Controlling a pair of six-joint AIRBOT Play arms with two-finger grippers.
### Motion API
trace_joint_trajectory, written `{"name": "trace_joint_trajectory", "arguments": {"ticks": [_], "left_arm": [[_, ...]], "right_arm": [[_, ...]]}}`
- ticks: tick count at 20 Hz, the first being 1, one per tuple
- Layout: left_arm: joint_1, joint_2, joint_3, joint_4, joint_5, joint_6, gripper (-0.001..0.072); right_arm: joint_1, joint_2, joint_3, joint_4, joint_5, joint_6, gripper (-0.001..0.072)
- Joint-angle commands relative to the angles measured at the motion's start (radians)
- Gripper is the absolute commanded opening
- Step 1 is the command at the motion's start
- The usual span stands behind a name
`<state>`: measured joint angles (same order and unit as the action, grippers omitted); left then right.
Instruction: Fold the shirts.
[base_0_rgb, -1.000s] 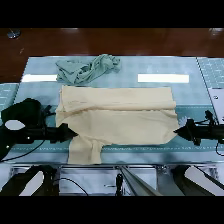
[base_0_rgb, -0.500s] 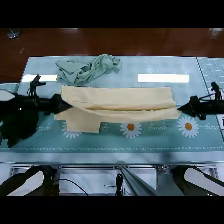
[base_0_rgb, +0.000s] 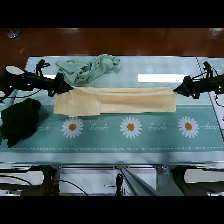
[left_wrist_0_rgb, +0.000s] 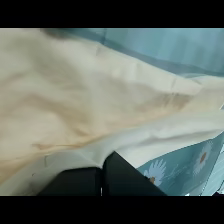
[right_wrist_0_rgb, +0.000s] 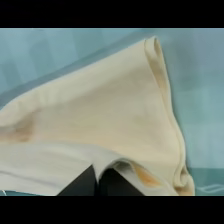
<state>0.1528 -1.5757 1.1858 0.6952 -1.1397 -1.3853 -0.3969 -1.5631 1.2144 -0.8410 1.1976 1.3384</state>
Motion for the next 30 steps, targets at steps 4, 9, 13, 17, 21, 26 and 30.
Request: {"name": "trace_joint_trajectory", "arguments": {"ticks": [4,9,13,17,21,26,30], "left_arm": [[-0.005,-0.117,0.102,0.001,0.03,-0.014,0.0019],[-0.016,-0.12,0.14,0.016,-0.019,-0.001,0.0704],[0.075,-0.035,0.237,0.386,-0.244,-0.102,0.0702],[0.119,0.295,-0.017,0.489,0.096,-0.15,0.0702],[-0.022,0.605,-0.367,0.35,0.391,-0.143,0.0702],[-0.245,0.614,-0.402,0.35,0.366,-0.142,0.0701],[-0.346,0.542,-0.401,0.303,0.397,-0.142,0.0697]], "right_arm": [[0.018,-0.124,0.082,0.002,-0.064,0.043,0.0034],[0.005,-0.135,0.107,-0.01,0.012,-0.001,0.0619],[-0.12,-0.095,0.16,-0.156,0.161,-0.015,0.0619],[-0.219,-0.07,0.055,-0.141,0.113,-0.026,0.0619],[-0.165,-0.135,-0.003,0.02,0.073,-0.096,0.0619],[-0.047,-0.198,-0.003,0.077,0.024,-0.103,0.0619],[0.026,-0.203,0.008,0.077,0.052,-0.106,0.0288]]}}
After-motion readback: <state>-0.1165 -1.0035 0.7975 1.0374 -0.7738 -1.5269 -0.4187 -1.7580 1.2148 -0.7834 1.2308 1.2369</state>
